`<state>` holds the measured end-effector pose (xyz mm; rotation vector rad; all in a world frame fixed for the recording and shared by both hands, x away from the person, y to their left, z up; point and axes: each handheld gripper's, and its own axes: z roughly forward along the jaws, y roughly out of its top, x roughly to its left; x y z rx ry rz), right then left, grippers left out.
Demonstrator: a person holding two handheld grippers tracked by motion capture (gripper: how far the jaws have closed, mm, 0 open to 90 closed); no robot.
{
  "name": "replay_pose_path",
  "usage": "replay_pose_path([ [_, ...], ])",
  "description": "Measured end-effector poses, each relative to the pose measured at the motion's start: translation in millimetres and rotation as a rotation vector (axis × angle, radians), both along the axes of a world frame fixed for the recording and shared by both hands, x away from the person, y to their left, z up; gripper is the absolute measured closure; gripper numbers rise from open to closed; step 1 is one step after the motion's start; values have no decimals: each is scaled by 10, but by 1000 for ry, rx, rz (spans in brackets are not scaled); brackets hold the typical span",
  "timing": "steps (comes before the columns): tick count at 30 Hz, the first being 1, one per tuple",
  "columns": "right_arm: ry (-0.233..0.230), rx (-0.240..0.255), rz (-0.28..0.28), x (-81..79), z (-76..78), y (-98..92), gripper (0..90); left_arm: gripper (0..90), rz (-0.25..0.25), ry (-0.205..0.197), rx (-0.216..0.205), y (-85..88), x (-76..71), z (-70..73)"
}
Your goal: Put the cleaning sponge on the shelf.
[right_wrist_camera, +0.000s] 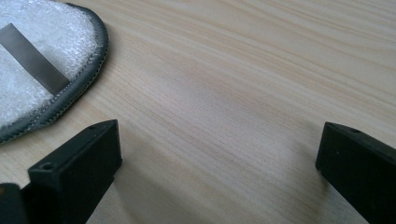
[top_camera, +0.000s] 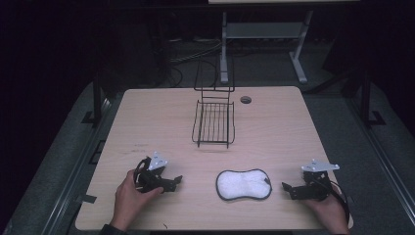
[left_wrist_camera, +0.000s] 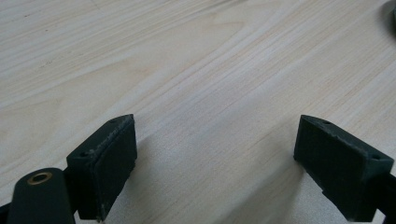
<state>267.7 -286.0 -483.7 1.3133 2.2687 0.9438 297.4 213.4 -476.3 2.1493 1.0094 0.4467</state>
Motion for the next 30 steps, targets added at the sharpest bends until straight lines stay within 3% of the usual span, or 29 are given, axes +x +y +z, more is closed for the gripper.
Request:
replay_pose_path([
  [4,10,-5,-2,-2,13,6,38,124,0,0,0,0,0,0],
  [5,20,-8,0,-7,49,10,138,124,0,0,0,0,0,0],
  [10,-5,11,7,-33,193,45,319,125,0,0,-1,1,-2,-1],
  [14,14,68,33,-52,253,42,532,125,0,0,-1,1,-2,0],
  [16,18,83,45,-58,266,45,563,125,0,0,-1,1,-2,0],
  [17,11,98,62,-74,302,64,677,125,0,0,-1,1,-2,0],
  [22,1,128,113,-107,378,137,881,125,0,0,-1,1,-2,0],
  [30,16,141,199,-159,443,339,900,125,0,0,-1,1,-2,0],
])
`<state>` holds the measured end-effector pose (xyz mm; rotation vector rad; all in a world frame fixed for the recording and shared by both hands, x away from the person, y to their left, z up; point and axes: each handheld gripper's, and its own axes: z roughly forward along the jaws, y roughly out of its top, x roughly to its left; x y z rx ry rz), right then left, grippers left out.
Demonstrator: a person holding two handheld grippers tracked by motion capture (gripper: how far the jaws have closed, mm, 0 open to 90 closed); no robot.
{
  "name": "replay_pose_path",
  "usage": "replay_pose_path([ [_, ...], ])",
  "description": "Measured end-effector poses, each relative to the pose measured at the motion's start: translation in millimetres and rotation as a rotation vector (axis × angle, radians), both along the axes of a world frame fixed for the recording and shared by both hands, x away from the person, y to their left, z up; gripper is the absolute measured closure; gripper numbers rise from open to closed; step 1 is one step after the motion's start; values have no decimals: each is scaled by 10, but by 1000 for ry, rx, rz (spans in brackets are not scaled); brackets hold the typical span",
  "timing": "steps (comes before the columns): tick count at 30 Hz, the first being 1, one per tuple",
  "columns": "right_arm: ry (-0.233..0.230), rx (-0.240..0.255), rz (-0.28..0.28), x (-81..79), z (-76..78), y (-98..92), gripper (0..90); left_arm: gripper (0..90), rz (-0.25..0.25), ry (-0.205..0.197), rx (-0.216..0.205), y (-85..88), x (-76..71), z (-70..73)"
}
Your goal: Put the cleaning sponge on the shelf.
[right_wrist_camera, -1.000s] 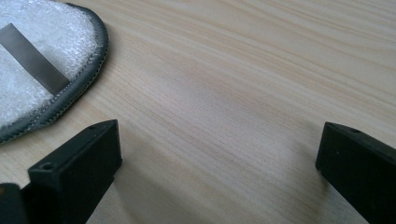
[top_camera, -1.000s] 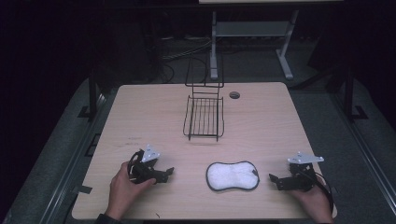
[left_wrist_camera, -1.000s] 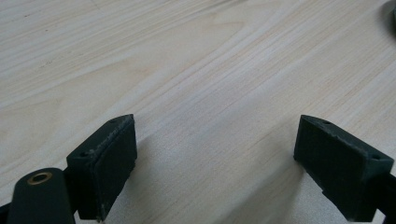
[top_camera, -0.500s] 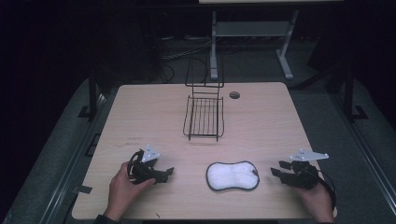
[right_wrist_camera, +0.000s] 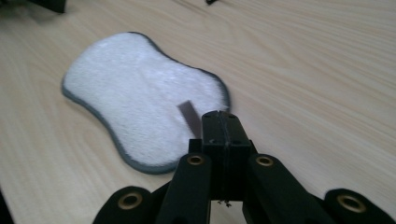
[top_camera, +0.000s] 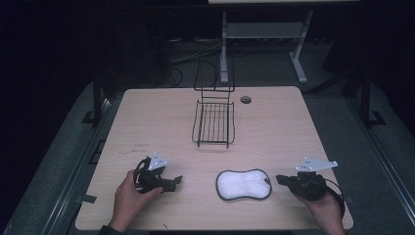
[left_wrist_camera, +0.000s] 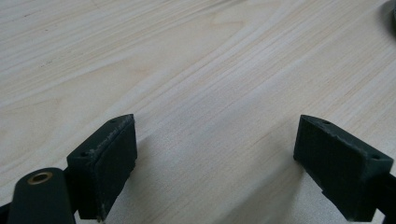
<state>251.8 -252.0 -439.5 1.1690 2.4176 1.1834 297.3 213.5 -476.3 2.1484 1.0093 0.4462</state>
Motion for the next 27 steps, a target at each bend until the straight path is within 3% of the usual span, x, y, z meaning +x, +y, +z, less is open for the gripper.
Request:
replay_pose_path([
  [11,19,-34,101,-55,-31,268,900,125,0,0,0,0,0,0],
  [27,69,-78,135,-9,-147,400,900,125,0,0,0,0,0,0],
])
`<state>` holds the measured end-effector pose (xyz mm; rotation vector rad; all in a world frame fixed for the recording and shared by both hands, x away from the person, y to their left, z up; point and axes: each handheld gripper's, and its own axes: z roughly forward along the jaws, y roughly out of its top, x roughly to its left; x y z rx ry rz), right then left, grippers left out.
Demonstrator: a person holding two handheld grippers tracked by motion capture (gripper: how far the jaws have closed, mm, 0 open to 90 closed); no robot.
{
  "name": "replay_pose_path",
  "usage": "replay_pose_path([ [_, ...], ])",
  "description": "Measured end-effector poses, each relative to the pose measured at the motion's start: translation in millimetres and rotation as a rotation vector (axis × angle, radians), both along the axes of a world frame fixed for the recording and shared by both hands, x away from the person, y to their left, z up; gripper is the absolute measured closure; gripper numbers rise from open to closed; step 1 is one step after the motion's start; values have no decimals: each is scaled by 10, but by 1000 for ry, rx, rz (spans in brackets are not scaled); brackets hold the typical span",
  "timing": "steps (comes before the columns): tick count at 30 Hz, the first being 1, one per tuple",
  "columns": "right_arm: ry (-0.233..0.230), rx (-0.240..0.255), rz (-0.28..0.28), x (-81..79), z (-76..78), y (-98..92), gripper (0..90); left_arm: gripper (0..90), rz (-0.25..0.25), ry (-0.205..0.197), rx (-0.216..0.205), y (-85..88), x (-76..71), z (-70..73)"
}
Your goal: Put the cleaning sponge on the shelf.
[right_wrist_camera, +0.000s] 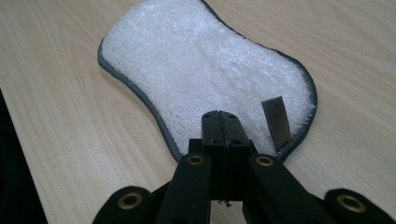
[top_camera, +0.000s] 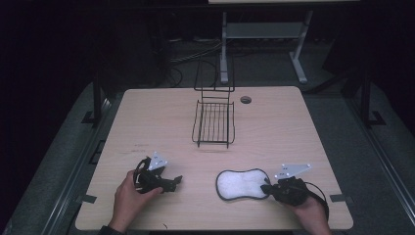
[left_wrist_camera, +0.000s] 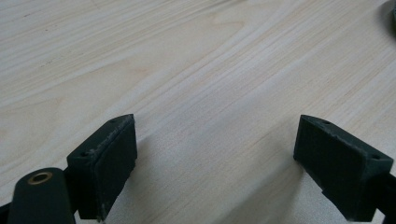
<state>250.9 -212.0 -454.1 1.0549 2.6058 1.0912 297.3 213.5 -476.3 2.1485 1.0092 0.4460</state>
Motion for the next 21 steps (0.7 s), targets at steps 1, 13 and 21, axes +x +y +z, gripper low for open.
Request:
replay_pose_path([
  [1,0,0,-1,3,0,0,900,125,0,0,0,0,0,0],
  [13,-14,-13,-18,164,-6,-4,900,125,0,0,1,0,0,0],
  [21,-31,-27,-42,308,-6,30,900,125,0,0,1,1,0,0],
])
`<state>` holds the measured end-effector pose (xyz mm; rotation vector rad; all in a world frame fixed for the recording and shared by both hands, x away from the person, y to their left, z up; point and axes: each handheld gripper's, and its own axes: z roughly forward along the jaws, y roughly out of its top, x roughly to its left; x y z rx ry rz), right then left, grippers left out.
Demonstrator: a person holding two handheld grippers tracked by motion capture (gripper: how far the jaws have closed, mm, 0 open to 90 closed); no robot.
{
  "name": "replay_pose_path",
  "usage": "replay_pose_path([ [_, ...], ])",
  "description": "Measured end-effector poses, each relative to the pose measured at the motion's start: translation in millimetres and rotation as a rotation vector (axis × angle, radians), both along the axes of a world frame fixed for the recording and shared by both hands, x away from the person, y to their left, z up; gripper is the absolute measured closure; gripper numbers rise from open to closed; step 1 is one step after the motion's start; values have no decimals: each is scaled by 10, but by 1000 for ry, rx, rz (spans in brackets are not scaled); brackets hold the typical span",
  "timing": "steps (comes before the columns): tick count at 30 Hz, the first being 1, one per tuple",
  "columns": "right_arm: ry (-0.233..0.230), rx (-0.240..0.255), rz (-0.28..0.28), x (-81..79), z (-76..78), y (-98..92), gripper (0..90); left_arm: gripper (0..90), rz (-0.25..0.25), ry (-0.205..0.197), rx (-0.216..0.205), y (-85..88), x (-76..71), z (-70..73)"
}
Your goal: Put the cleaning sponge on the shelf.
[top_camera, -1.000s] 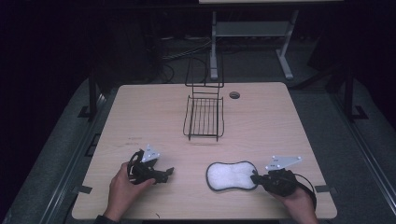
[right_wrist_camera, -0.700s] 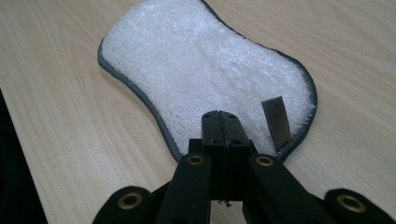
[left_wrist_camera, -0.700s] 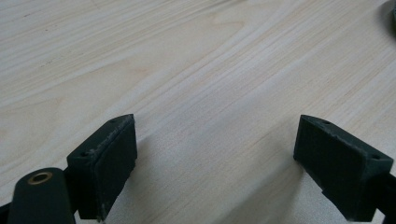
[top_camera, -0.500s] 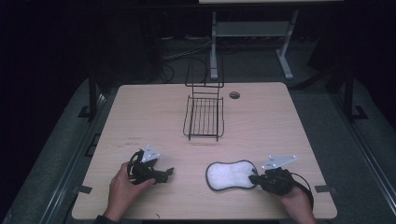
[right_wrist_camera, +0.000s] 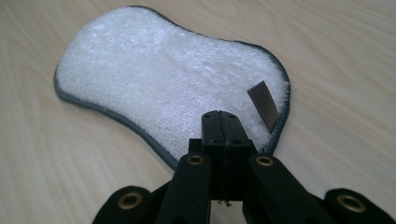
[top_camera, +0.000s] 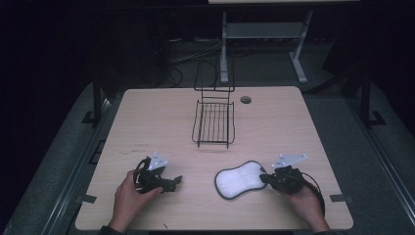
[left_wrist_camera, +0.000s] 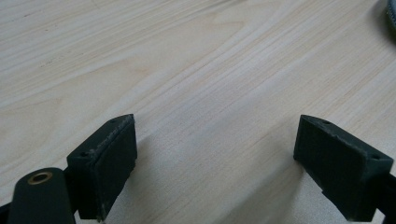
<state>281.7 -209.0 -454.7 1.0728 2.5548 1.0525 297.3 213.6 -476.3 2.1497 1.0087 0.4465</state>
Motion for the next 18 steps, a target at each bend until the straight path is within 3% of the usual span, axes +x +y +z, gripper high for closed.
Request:
replay_pose_path([
  [18,-24,-8,-48,399,-10,110,900,125,0,0,0,0,0,0],
])
